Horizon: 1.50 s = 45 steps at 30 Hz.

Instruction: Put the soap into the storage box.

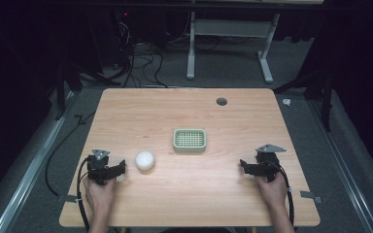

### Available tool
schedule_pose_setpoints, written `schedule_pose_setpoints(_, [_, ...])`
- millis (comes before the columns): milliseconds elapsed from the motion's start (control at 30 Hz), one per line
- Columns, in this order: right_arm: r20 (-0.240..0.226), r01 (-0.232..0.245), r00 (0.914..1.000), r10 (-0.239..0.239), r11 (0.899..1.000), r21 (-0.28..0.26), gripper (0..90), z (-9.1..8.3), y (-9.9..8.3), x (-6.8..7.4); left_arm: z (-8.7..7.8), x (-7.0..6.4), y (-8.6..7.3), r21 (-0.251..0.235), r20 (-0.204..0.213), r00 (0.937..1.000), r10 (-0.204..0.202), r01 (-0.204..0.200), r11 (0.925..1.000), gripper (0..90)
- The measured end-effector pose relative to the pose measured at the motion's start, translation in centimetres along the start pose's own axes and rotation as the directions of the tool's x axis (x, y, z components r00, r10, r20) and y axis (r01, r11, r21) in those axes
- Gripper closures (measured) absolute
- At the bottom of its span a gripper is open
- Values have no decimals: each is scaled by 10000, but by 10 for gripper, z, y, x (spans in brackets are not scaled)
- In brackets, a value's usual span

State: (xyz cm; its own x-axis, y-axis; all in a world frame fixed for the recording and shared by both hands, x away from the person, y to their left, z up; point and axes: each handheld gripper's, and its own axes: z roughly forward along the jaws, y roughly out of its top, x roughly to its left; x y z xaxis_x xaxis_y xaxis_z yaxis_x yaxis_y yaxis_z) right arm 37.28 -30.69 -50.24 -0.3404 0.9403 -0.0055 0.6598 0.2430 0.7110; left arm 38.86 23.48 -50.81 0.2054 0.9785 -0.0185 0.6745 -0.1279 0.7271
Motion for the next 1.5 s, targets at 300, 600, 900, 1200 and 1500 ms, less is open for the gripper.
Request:
schedule_pose_setpoints(300, [9,9,10000,-9,10000,5,188,0,0,0,-9,1,4,-53,231,9997,-5,6,10000,174])
schedule_pose_setpoints(600, [21,26,10000,-26,10000,31,188,0,0,0,-23,-5,8,-448,553,9983,176,-152,9989,172])
schedule_pose_setpoints(900, [20,26,10000,-26,10000,33,188,0,0,0,-36,-16,12,-724,1045,9935,448,-373,9967,165])
schedule_pose_setpoints(1200, [22,32,10000,-33,10000,34,188,0,0,0,-40,-37,17,-734,1355,9854,1029,-936,9929,157])
schedule_pose_setpoints(1500, [31,55,10000,-56,10000,39,188,0,0,0,-37,-55,21,-679,1638,9746,1529,-1435,9873,153])
